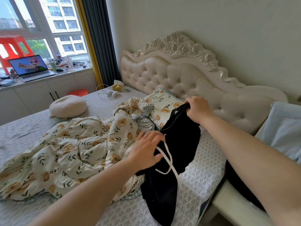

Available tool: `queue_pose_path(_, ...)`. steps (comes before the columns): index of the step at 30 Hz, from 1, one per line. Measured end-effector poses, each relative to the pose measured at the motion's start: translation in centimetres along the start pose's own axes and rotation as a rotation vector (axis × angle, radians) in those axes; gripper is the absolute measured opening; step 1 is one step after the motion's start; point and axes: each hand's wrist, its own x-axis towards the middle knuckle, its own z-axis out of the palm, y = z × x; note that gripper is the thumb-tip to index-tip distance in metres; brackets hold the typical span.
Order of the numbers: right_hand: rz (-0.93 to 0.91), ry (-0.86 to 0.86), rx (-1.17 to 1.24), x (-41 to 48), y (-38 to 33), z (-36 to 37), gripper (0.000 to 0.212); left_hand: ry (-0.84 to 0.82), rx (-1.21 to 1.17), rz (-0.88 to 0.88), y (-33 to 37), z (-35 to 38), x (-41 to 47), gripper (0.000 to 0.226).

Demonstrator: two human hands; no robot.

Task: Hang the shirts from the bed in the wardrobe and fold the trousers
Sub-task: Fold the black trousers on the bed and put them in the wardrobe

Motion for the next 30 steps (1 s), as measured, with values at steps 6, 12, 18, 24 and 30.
queue_pose_path(6, -0.136, 0.117, 0.072, -1.4, 0.5, -1.3, 0.020, -0.266, -0.197, -0.376, -3.2, 0.2, 0.6, 0.089)
queue_pose_path(12, -0.048, 0.204, 0.088, -1.5, 3.0, -3.4, 0.020, -0.536, -0.183, -0.322, -3.6, -1.0, 2.6, 0.053)
queue_pose_path(18, 0.103, 0.349, 0.071, -0.2, 4.7, -7.1, 0.020, -0.452, -0.433, -0.346, -3.1, -6.9, 6.3, 0.018)
queue_pose_path(24, 0.153, 0.712, -0.016, 2.6, 3.9, -15.2, 0.020, 0.273, -0.078, -0.286, -4.0, -17.6, 11.9, 0.019)
queue_pose_path(30, -0.027, 0.673, -0.313, 2.8, 3.5, -16.9, 0.025, 0.688, -0.357, -0.618, -4.6, -18.6, 13.0, 0.032)
